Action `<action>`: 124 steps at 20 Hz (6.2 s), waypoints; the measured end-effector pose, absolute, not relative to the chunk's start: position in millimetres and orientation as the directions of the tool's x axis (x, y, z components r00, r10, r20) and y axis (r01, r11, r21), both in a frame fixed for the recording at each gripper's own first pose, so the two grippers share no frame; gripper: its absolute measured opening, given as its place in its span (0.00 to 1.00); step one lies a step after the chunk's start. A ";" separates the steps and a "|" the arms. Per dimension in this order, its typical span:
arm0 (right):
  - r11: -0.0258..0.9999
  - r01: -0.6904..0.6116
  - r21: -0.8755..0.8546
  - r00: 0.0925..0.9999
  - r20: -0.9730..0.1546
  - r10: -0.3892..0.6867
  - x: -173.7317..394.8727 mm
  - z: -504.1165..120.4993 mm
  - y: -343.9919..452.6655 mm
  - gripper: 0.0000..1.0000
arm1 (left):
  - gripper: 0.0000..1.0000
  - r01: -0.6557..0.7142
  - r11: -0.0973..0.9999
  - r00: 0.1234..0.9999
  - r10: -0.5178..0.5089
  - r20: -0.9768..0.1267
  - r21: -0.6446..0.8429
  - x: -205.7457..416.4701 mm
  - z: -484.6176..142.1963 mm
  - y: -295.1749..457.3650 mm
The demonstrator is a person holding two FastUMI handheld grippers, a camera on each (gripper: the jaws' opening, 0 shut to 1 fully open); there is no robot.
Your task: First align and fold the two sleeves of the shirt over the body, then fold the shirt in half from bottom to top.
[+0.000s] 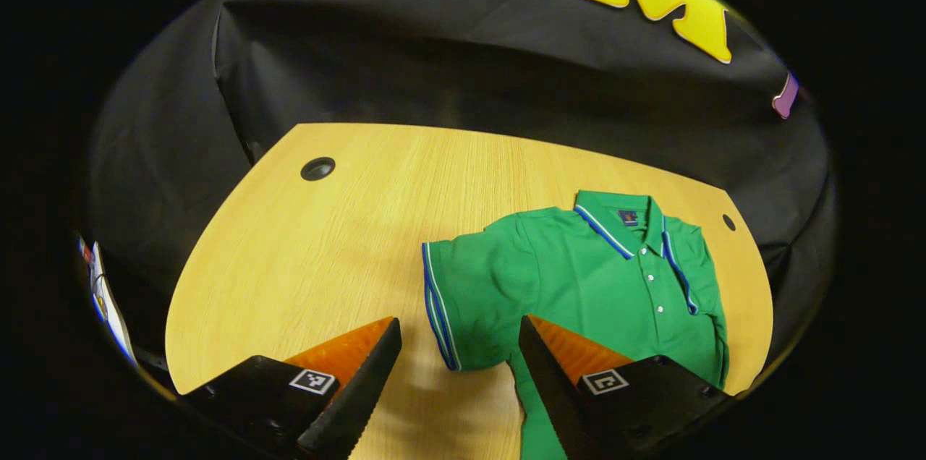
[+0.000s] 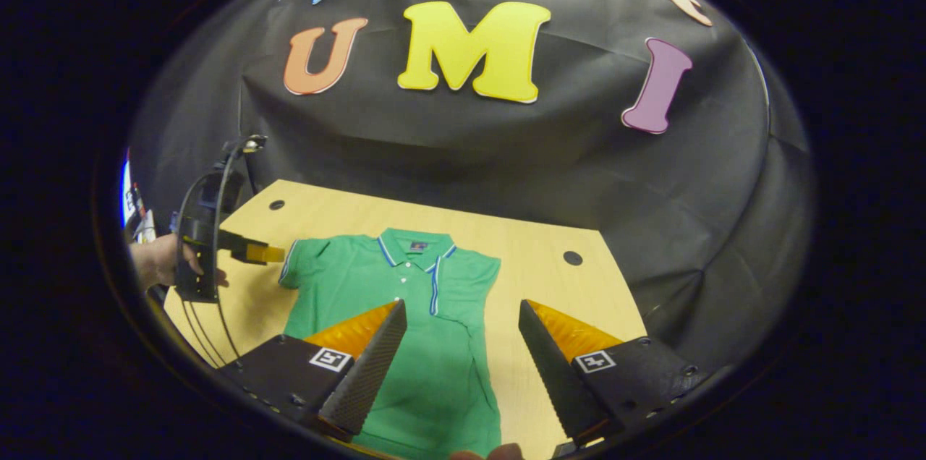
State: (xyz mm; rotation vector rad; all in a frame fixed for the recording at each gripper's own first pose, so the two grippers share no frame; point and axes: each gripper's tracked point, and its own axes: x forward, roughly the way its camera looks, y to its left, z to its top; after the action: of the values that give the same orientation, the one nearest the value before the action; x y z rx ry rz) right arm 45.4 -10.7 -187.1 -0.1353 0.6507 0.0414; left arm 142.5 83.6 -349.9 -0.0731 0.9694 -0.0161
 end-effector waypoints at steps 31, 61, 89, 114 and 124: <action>0.995 -0.095 -0.009 0.836 -0.543 0.075 29.1 -180.1 -36.1 0.96 | 0.07 0.129 0.987 0.600 -0.152 -0.786 -0.092 185.8 -304.3 -60.4; 0.982 -0.178 -0.055 0.795 -0.596 0.111 -92.8 -222.9 -59.2 0.96 | 1.00 0.095 0.992 0.798 -0.126 -0.590 -0.083 -84.9 -220.5 -1.1; 0.987 -0.155 -0.044 0.457 -0.889 0.032 -179.7 -415.2 -96.7 0.96 | 1.00 0.024 0.995 0.414 -0.100 -0.905 -0.098 -210.4 -392.3 18.7; 0.982 -0.121 0.148 0.564 -0.803 0.191 -110.9 -323.7 -74.5 0.00 | 0.06 0.165 0.967 0.579 -0.255 -0.774 -0.195 -133.6 -303.3 -5.9; 0.978 -0.114 0.177 0.708 -0.676 0.205 2.4 -254.2 -75.3 0.00 | 0.06 0.169 0.963 0.724 -0.265 -0.637 -0.210 -24.6 -239.3 -18.7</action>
State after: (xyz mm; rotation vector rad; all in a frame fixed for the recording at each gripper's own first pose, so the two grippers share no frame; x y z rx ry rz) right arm 2.4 -75.3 -254.2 0.1253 0.7642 0.1775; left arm -24.6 -18.7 -239.3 -0.1405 0.7236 -0.2404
